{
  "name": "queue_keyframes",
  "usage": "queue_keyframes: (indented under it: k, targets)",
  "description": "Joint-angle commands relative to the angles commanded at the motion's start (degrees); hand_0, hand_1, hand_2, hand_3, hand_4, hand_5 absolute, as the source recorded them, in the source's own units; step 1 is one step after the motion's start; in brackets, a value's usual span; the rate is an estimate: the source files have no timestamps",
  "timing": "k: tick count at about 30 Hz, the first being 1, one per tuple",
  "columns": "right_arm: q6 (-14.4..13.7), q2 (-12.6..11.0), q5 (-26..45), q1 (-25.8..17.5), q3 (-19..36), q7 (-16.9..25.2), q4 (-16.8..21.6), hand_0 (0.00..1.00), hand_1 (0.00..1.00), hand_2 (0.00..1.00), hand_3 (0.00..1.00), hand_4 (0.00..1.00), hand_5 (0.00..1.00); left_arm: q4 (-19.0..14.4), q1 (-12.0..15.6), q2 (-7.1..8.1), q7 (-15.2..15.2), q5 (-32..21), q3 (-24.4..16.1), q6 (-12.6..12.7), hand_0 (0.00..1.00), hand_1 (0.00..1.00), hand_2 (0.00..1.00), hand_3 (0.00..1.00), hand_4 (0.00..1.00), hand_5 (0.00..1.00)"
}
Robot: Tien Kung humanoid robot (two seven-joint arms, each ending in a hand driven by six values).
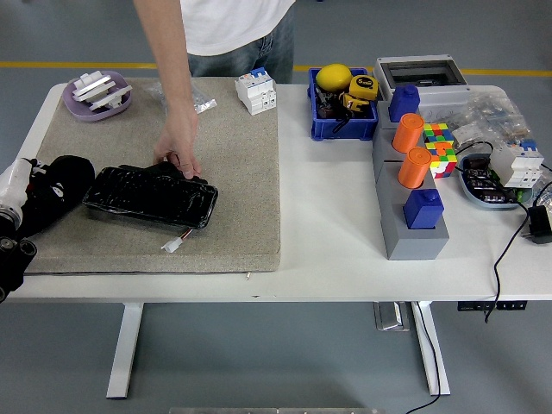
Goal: Pick the rag up,wipe the panel,place it on the desk
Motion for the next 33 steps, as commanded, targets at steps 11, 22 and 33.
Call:
queue_keyframes:
  k: [11,22,33]
  targets:
    - [0.1,0.1,0.1,0.0,0.0,0.2,0.0,0.752,0.621,0.627,0.559,0.911,0.427,-12.6,4.8,-0.14,1.7,6.4,-4.2,0.6,0.235,0.498,0.569,0.453,0.052,0.002]
    - [0.0,0.0,0.0,0.4,0.1,0.5,0.1,0.751,0.621,0.629,0.559,0.912,0.427,-15.0,3.5,-1.01,2.5,7.8,-0.5,1.8,0.236,0.494,0.565,0.446,0.024,0.002]
    - [0.1,-0.1,0.2,0.1,-0.3,0.5,-0.1,0.751,0.621,0.629,0.559,0.912,0.428,-15.6,4.5,-2.19,3.1,8.0,1.3,2.2,0.24,0.492,0.565,0.448,0.007,0.002]
